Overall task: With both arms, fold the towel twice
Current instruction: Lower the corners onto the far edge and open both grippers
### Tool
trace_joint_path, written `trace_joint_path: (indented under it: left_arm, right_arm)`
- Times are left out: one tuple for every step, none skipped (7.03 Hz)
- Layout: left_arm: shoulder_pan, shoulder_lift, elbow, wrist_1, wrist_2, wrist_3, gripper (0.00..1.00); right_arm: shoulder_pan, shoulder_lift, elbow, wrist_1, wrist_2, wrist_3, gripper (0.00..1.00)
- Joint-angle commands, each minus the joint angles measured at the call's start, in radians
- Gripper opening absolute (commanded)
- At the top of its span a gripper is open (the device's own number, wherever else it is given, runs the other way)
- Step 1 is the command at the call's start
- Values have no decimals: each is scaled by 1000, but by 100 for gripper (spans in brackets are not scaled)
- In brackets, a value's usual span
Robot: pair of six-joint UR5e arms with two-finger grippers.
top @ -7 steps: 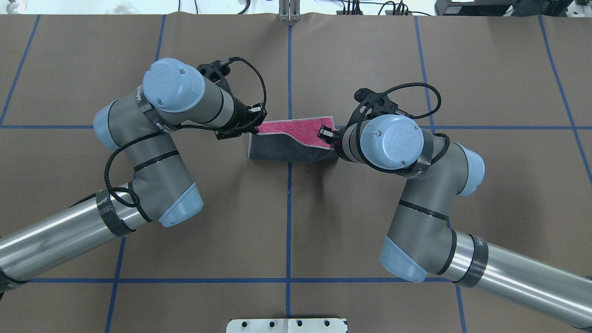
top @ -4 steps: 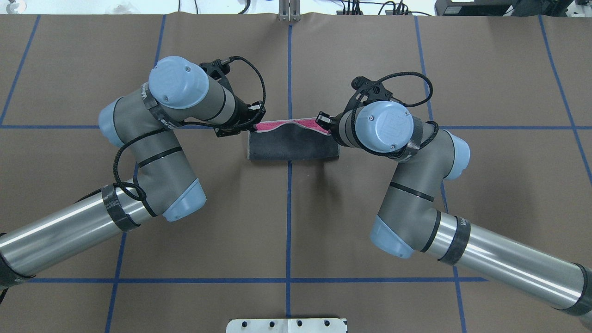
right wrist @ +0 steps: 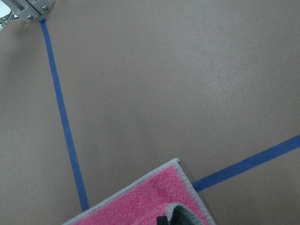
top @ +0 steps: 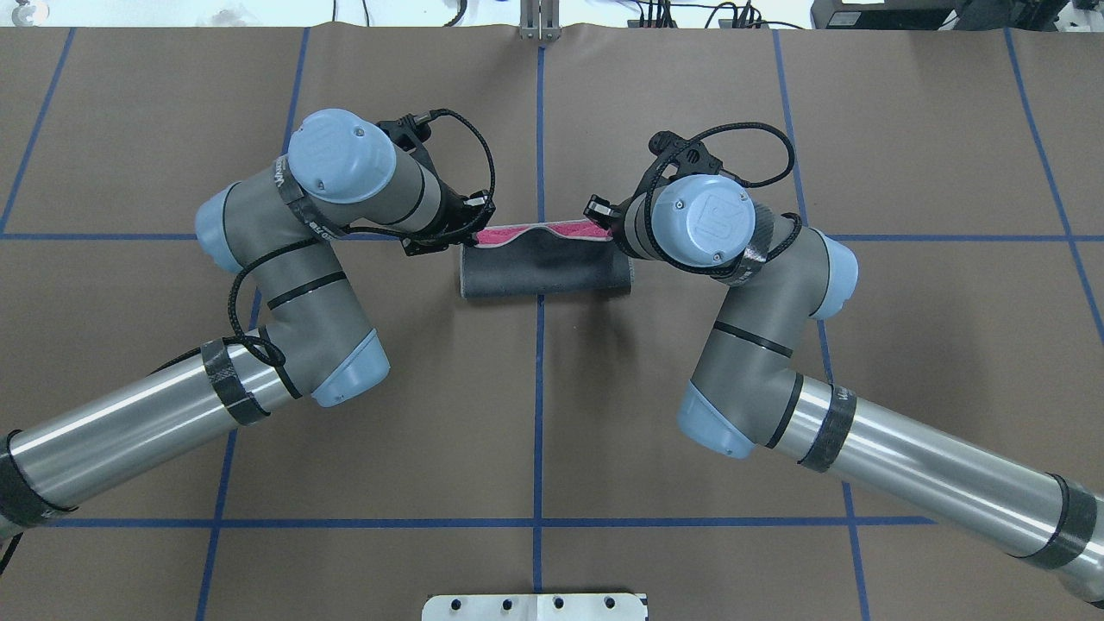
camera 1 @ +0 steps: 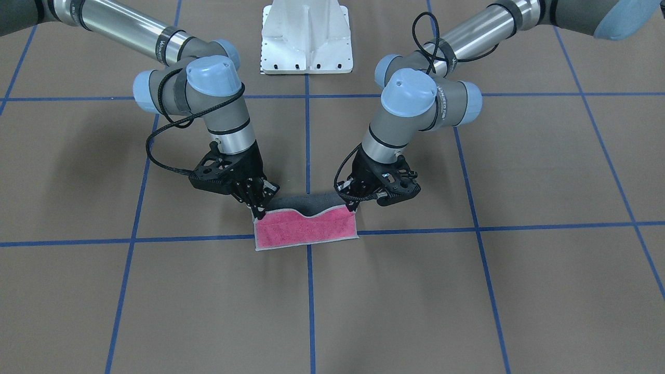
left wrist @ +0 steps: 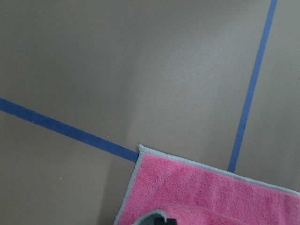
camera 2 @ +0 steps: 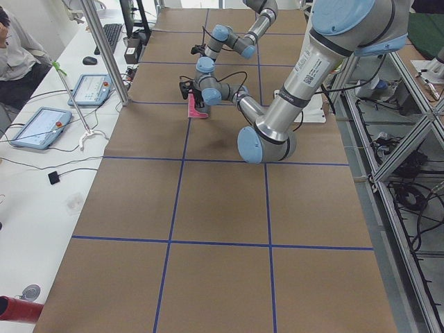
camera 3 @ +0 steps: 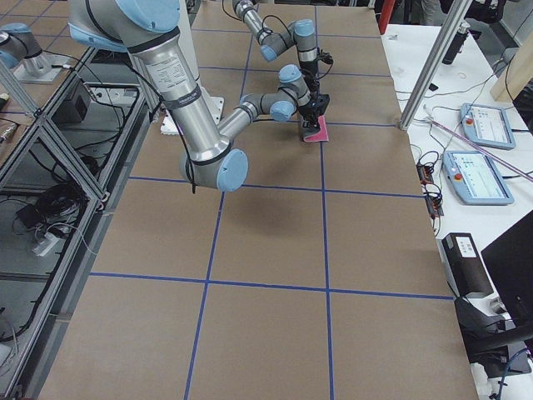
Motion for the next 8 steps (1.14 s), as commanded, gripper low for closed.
trace_joint_path:
  left_arm:
    - [-7,-20,43,-32,0,0,0]
    - [-12,-20,46,-32,0,27,0]
    - [-23,-20,48,-32,0,40,0]
    - [-23,-20,59,-32,0,41,0]
    - [-23,-20,68,-32,0,43,0]
    - [-23,-20,69,-32,0,41,0]
    - [-23,-20,77,-34,0,41,26]
    - [-24,-22,77,-35,0,41,64]
  right_arm:
    - [4,1,-2,1,0,0,0]
    - [4,1,-5,1,0,0,0]
    - [5,18,-25,1,0,-2,0]
    - [5,41,-53,1,2,-2,0]
    - [5,43,-63,7,2,-2,0]
    - [8,43,-76,30,2,-2,0]
    - [24,43,-96,37,6,-2,27]
    - [45,43,-102,36,41,-3,77]
